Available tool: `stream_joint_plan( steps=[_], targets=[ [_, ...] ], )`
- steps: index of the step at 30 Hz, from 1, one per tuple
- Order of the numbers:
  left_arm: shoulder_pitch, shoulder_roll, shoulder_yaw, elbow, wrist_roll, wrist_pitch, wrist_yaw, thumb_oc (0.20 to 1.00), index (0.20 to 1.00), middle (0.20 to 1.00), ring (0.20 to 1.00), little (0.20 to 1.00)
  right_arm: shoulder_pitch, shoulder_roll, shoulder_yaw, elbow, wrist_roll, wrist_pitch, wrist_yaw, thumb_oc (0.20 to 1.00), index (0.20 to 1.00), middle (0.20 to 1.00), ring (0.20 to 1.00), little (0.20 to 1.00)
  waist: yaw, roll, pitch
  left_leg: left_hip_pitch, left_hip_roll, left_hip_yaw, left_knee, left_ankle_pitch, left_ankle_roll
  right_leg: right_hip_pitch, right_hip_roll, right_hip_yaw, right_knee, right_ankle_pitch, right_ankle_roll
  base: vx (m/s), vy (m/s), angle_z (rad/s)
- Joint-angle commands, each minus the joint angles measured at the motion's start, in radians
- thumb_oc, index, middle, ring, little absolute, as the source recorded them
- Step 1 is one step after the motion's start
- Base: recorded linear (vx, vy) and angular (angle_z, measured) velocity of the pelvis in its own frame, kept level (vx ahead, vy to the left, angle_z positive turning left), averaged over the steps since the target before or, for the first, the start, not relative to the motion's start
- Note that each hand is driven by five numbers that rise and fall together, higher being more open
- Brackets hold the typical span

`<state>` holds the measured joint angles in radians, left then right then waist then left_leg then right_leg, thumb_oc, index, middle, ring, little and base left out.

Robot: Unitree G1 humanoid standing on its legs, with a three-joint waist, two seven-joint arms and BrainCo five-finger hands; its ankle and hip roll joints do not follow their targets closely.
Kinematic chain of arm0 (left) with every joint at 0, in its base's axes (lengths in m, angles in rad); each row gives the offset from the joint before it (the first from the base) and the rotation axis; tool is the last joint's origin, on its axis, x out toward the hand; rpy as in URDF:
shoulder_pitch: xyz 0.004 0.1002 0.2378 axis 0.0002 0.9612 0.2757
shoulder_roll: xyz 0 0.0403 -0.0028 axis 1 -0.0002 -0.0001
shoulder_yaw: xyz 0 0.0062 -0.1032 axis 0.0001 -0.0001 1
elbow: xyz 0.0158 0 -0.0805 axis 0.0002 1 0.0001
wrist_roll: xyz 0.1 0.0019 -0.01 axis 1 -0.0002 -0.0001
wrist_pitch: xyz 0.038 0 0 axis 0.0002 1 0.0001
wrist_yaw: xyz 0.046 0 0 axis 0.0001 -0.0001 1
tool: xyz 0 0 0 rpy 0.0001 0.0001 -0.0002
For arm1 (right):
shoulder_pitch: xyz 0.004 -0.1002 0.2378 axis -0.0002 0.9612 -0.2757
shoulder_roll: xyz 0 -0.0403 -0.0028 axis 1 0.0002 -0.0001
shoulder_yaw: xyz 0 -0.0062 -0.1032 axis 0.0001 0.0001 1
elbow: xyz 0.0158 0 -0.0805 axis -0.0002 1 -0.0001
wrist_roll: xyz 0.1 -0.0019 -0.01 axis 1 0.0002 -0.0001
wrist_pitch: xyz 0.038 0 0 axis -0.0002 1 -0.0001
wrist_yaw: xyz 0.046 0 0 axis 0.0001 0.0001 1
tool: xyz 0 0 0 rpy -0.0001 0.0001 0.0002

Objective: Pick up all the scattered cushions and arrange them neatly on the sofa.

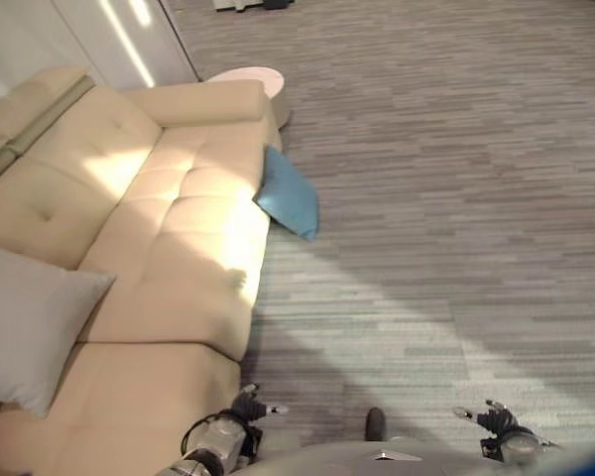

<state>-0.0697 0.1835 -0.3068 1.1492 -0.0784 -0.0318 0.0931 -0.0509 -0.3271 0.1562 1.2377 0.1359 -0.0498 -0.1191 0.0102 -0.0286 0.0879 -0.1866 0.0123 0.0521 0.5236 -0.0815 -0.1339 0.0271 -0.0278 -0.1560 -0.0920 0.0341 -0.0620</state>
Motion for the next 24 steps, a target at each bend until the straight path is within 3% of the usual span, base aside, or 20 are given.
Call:
stream_joint_plan(
  steps=[1, 3, 6, 7, 8, 9, 10, 12, 15, 16, 17, 18, 19, 21, 22, 23, 24],
  targets=[
    [-0.041, 0.013, -0.023, 0.012, 0.009, -0.005, 0.013, 1.0, 1.0, 1.0, 1.0, 1.0, 0.006, -0.054, -0.014, -0.006, 0.025, -0.012, -0.005, 1.0, 1.0, 1.0, 1.0, 1.0, -0.004, 0.053, 0.028, 0.051, -0.038, 0.077, -0.34, 0.09, 0.077, 0.009, -0.004, 0.037, 0.13, -0.067, 0.139, 0.25, -0.09, 0.3],
    [-0.043, 0.009, -0.024, 0.017, 0.024, -0.001, 0.015, 1.0, 1.0, 1.0, 1.0, 1.0, 0.005, -0.055, -0.014, -0.009, 0.019, -0.015, -0.01, 1.0, 1.0, 1.0, 1.0, 1.0, 0.0, 0.075, 0.023, 0.028, -0.038, 0.112, -0.436, 0.166, 0.064, 0.034, 0.026, 0.039, 0.128, -0.084, 0.135, 0.21, -0.078, 0.13],
    [-0.038, 0.01, -0.022, 0.014, 0.027, 0.001, 0.019, 1.0, 1.0, 1.0, 1.0, 1.0, 0.005, -0.055, -0.013, -0.008, 0.014, -0.013, -0.012, 1.0, 1.0, 1.0, 1.0, 1.0, 0.013, 0.084, 0.033, 0.02, -0.051, 0.092, -0.455, 0.192, 0.06, 0.057, 0.043, 0.056, 0.151, -0.108, 0.128, 0.26, -0.074, 0.0],
    [-0.029, 0.011, -0.011, 0.015, 0.019, 0.0, 0.02, 1.0, 1.0, 1.0, 1.0, 1.0, 0.004, -0.055, -0.011, -0.009, 0.008, -0.011, -0.007, 1.0, 1.0, 1.0, 1.0, 1.0, 0.013, 0.097, 0.028, 0.055, -0.066, 0.059, -0.468, 0.171, 0.083, 0.053, 0.046, 0.07, 0.209, -0.136, 0.13, 0.18, 0.002, -0.26],
    [-0.029, 0.011, -0.011, 0.015, 0.019, 0.0, 0.02, 1.0, 1.0, 1.0, 1.0, 1.0, 0.005, -0.055, -0.011, -0.009, 0.008, -0.011, -0.007, 1.0, 1.0, 1.0, 1.0, 1.0, 0.013, 0.096, 0.029, 0.057, -0.067, 0.058, -0.468, 0.171, 0.083, 0.054, 0.045, 0.07, 0.211, -0.138, 0.13, 0.38, 0.036, -0.35],
    [-0.023, 0.007, -0.008, 0.014, 0.012, 0.004, 0.02, 1.0, 1.0, 1.0, 1.0, 1.0, 0.008, -0.055, -0.018, -0.002, -0.001, -0.01, -0.003, 1.0, 1.0, 1.0, 1.0, 1.0, 0.013, 0.107, 0.013, 0.085, -0.084, 0.04, -0.469, 0.147, 0.107, 0.036, 0.029, 0.078, 0.323, -0.144, 0.147, 0.2, 0.036, -0.48],
    [-0.023, 0.007, -0.008, 0.014, 0.012, 0.004, 0.02, 1.0, 1.0, 1.0, 1.0, 1.0, 0.008, -0.055, -0.018, -0.002, -0.001, -0.01, -0.003, 1.0, 1.0, 1.0, 1.0, 1.0, 0.013, 0.106, 0.013, 0.085, -0.085, 0.041, -0.469, 0.146, 0.108, 0.035, 0.028, 0.078, 0.327, -0.147, 0.147, 0.34, 0.071, -0.6],
    [-0.032, 0.017, -0.019, -0.007, 0.001, 0.006, 0.017, 1.0, 1.0, 1.0, 1.0, 1.0, -0.004, -0.064, -0.023, 0.0, -0.005, -0.01, 0.003, 1.0, 1.0, 1.0, 1.0, 1.0, -0.01, 0.11, 0.037, 0.168, -0.096, 0.033, -0.484, 0.102, 0.165, -0.122, -0.025, 0.091, 0.679, -0.003, 0.206, 0.23, 0.032, -0.32],
    [-0.036, 0.023, -0.018, -0.009, -0.007, 0.003, 0.02, 1.0, 1.0, 1.0, 1.0, 1.0, -0.005, -0.057, -0.032, 0.004, 0.009, -0.014, 0.001, 1.0, 1.0, 1.0, 1.0, 1.0, -0.032, 0.117, 0.051, 0.2, -0.084, 0.017, -0.487, 0.079, 0.167, -0.193, -0.022, 0.096, 0.744, -0.023, 0.191, 0.16, -0.026, 0.14],
    [-0.032, 0.022, -0.014, -0.008, -0.013, 0.001, 0.02, 1.0, 1.0, 1.0, 1.0, 1.0, -0.004, -0.056, -0.036, 0.004, 0.018, -0.015, 0.003, 1.0, 1.0, 1.0, 1.0, 1.0, -0.039, 0.121, 0.05, 0.215, -0.083, 0.01, -0.494, 0.075, 0.165, -0.213, -0.019, 0.094, 0.717, -0.037, 0.185, 0.26, -0.098, 0.17],
    [-0.034, 0.021, -0.009, -0.003, -0.02, -0.004, 0.022, 1.0, 1.0, 1.0, 1.0, 1.0, -0.009, -0.059, -0.038, 0.005, 0.027, -0.021, 0.006, 1.0, 1.0, 1.0, 1.0, 1.0, -0.05, 0.122, 0.044, 0.237, -0.083, -0.001, -0.514, 0.066, 0.157, -0.241, -0.002, 0.098, 0.603, -0.067, 0.172, 0.26, -0.097, 0.0],
    [-0.034, 0.021, -0.009, -0.003, -0.02, -0.004, 0.022, 1.0, 1.0, 1.0, 1.0, 1.0, -0.009, -0.059, -0.038, 0.006, 0.027, -0.021, 0.006, 1.0, 1.0, 1.0, 1.0, 1.0, -0.051, 0.122, 0.046, 0.24, -0.083, -0.003, -0.515, 0.066, 0.157, -0.238, -0.002, 0.096, 0.602, -0.069, 0.172, 0.26, -0.148, -0.15],
    [-0.035, 0.021, -0.006, -0.002, -0.018, -0.007, 0.022, 1.0, 1.0, 1.0, 1.0, 1.0, -0.011, -0.061, -0.038, 0.004, 0.031, -0.023, 0.006, 1.0, 1.0, 1.0, 1.0, 1.0, -0.058, 0.12, 0.044, 0.25, -0.085, -0.005, -0.523, 0.057, 0.153, -0.249, 0.009, 0.103, 0.522, -0.064, 0.171, 0.18, -0.14, -0.07],
    [-0.041, 0.017, -0.002, 0.011, -0.012, -0.009, 0.022, 1.0, 1.0, 1.0, 1.0, 1.0, -0.012, -0.062, -0.046, 0.001, 0.047, -0.024, 0.004, 1.0, 1.0, 1.0, 1.0, 1.0, -0.073, 0.111, 0.039, 0.274, -0.094, -0.019, -0.534, 0.038, 0.145, -0.266, 0.023, 0.13, 0.34, -0.023, 0.18, 0.21, -0.168, 0.08],
    [-0.041, 0.017, -0.002, 0.011, -0.012, -0.009, 0.022, 1.0, 1.0, 1.0, 1.0, 1.0, -0.012, -0.062, -0.046, 0.001, 0.047, -0.024, 0.004, 1.0, 1.0, 1.0, 1.0, 1.0, -0.073, 0.111, 0.039, 0.274, -0.094, -0.019, -0.534, 0.038, 0.145, -0.266, 0.023, 0.13, 0.34, -0.023, 0.18, 0.26, -0.211, 0.07],
    [-0.047, 0.01, -0.002, 0.019, -0.009, -0.013, 0.026, 1.0, 1.0, 1.0, 1.0, 1.0, -0.01, -0.062, -0.048, 0.002, 0.049, -0.021, -0.002, 1.0, 1.0, 1.0, 1.0, 1.0, -0.079, 0.105, 0.035, 0.293, -0.102, -0.036, -0.532, 0.019, 0.136, -0.272, 0.013, 0.14, 0.221, 0.033, 0.199, 0.24, -0.207, 0.23],
    [-0.045, 0.007, -0.001, 0.024, -0.012, -0.013, 0.024, 1.0, 1.0, 1.0, 1.0, 1.0, -0.011, -0.062, -0.049, 0.002, 0.044, -0.018, -0.003, 1.0, 1.0, 1.0, 1.0, 1.0, -0.078, 0.108, 0.034, 0.305, -0.099, -0.037, -0.527, 0.012, 0.13, -0.262, -0.001, 0.106, 0.227, 0.042, 0.203, 0.31, -0.279, 0.37]
  ],
)
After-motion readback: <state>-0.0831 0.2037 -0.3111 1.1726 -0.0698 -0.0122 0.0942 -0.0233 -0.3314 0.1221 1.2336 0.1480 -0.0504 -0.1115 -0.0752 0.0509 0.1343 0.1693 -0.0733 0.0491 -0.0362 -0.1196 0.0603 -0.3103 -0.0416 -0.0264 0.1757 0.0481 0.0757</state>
